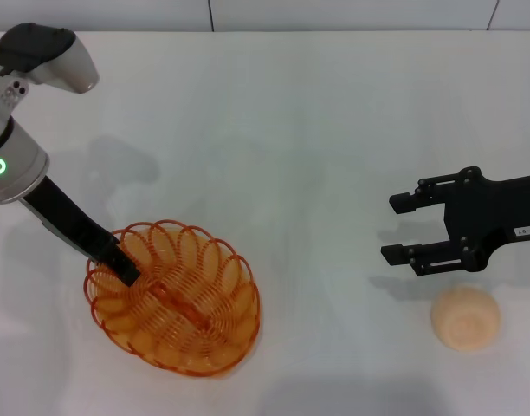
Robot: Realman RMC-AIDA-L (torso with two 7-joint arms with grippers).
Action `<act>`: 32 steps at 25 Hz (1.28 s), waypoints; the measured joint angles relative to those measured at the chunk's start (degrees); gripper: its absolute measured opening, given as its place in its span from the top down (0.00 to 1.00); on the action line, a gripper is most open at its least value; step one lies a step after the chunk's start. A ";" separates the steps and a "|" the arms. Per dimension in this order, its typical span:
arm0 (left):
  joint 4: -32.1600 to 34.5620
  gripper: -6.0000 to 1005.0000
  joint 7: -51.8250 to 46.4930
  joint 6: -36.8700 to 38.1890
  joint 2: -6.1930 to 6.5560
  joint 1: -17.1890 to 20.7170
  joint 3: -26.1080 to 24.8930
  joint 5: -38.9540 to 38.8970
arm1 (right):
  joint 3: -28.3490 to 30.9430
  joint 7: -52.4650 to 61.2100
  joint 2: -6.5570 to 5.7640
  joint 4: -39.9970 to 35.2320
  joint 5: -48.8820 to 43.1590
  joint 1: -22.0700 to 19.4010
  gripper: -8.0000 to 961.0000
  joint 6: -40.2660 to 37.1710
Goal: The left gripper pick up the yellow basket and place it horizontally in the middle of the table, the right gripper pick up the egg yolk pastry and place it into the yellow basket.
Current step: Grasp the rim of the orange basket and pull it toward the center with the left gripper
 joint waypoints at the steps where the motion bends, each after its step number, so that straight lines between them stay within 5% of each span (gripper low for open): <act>1: 0.09 0.48 0.00 0.00 -0.05 -0.03 -0.02 -0.01 | 0.00 0.00 0.00 -0.06 0.01 -0.05 0.30 -0.03; 22: 0.16 0.68 -1.02 -1.35 -0.12 -1.30 0.84 1.40 | 0.00 0.01 0.00 -0.32 0.03 -0.29 0.30 -0.26; 28: 0.16 0.85 -0.58 -1.03 -0.16 -1.45 1.46 1.41 | 0.00 -0.06 0.00 -0.47 0.04 -0.29 0.30 -0.26; 32: 0.25 0.86 -0.50 -0.63 0.04 -1.76 1.46 1.33 | 0.06 -0.09 0.01 -0.47 0.06 -0.29 0.30 -0.21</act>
